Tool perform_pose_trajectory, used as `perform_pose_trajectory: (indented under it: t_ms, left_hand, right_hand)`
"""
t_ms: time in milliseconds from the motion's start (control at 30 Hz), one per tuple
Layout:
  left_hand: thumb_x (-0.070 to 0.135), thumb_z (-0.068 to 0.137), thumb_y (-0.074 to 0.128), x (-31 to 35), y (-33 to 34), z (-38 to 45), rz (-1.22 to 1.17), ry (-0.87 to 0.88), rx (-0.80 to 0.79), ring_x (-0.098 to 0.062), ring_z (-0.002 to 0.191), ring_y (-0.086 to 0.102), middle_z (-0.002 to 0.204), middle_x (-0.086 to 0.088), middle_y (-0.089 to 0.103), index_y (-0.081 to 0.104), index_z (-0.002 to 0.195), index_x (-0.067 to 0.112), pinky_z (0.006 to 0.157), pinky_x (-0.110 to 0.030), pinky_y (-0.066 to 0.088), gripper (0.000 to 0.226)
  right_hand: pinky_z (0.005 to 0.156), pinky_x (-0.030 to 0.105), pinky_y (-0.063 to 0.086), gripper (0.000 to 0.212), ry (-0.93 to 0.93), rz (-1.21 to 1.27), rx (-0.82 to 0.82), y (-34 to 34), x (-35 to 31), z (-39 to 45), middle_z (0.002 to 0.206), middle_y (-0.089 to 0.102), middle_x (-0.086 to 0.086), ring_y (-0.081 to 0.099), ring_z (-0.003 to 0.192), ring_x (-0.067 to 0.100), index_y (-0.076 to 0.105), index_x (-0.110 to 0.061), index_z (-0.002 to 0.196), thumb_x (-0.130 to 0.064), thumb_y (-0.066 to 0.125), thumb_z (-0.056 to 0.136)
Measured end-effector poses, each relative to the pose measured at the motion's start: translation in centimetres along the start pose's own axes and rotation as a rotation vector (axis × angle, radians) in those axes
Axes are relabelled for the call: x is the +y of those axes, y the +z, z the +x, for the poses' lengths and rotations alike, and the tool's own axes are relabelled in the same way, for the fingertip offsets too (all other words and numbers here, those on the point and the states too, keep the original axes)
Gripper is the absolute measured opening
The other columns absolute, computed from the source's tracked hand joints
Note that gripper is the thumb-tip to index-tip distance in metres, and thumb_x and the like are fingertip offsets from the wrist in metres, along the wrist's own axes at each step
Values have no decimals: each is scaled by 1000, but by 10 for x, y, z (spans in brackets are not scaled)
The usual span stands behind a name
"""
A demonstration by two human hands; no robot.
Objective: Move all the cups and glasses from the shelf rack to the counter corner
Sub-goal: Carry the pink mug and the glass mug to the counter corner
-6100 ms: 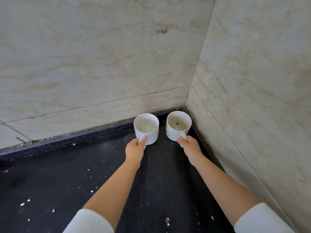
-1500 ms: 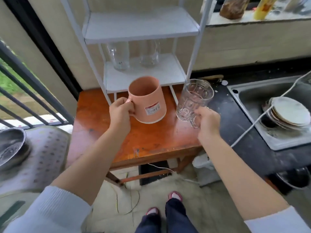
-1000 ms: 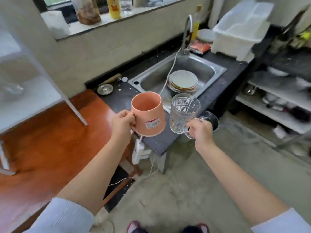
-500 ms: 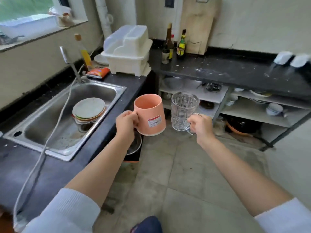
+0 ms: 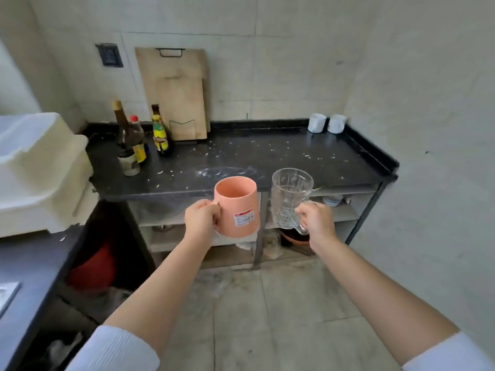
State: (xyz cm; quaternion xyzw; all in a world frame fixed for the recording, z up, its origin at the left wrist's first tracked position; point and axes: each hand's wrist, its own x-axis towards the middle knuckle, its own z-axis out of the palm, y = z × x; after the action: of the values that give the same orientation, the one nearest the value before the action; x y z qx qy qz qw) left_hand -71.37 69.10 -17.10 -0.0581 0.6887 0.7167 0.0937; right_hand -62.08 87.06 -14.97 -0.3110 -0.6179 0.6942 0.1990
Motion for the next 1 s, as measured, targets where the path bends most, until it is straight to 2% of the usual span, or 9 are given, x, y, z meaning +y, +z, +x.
perform_pose_trajectory:
  t_ms: [133,333,433,567,633,767,867,933,1000]
  left_hand:
    - [-12,67,42,24,82,75,30,17,-109,-19,54,33,52,-6,35,33,46,10,54,-28,29,32]
    - [-14,65,43,29,203,153,89,-34,-232,-18,46,24,25,9,31,35,38,12,48,-24,18,39]
    - [-15,66,44,31,266,185,124,-19,-244,-18,50,27,39,0,36,34,42,10,50,-26,21,36]
    - [-13,73,46,37,347,229,177,-23,-292,-19,58,34,56,-6,38,36,48,9,55,-28,27,35]
    - [-13,78,46,41,383,252,249,-21,-329,-18,57,35,57,-5,38,37,50,11,53,-25,26,38]
    - [-6,82,46,42,430,293,398,-27,-382,-22,67,40,65,-6,44,41,57,11,60,-28,30,31]
    - [-2,86,46,35,462,332,411,-63,-373,-18,62,41,63,-4,45,44,59,12,56,-25,31,31]
    - [4,90,45,35,485,357,408,-94,-381,-21,70,45,67,-4,49,53,69,10,58,-25,34,23]
    - [10,94,43,36,510,383,382,-123,-392,-25,78,52,84,-14,61,59,103,-1,69,-28,43,22]
  right_hand:
    - [49,27,17,43,30,-107,197,-30,-22,84,49,27,1,23,48,16,28,-15,46,0,53,77]
    - [52,24,29,43,72,-197,279,-89,-33,209,47,41,3,35,48,16,39,-9,42,-6,52,83]
    - [54,27,34,41,75,-255,246,-114,-41,279,39,52,0,45,53,16,47,-9,43,-10,55,83]
    - [55,23,36,33,112,-348,90,-147,-68,367,25,53,-7,49,56,12,55,-9,54,-14,54,88]
    - [59,26,40,42,113,-502,29,-160,-80,406,34,57,-4,53,60,17,53,-9,50,-22,51,90]
    - [80,31,43,60,99,-818,-46,-177,-91,465,80,67,9,59,81,27,51,-11,41,-37,41,94]
    - [89,35,45,61,85,-874,-38,-187,-86,516,83,66,9,58,78,23,51,-12,40,-38,40,94]
    - [87,35,46,59,105,-904,-31,-191,-83,554,77,65,7,55,64,19,51,-14,40,-39,41,93]
    - [76,31,44,58,123,-940,-26,-194,-80,591,66,62,3,50,52,16,51,-15,41,-39,41,93]
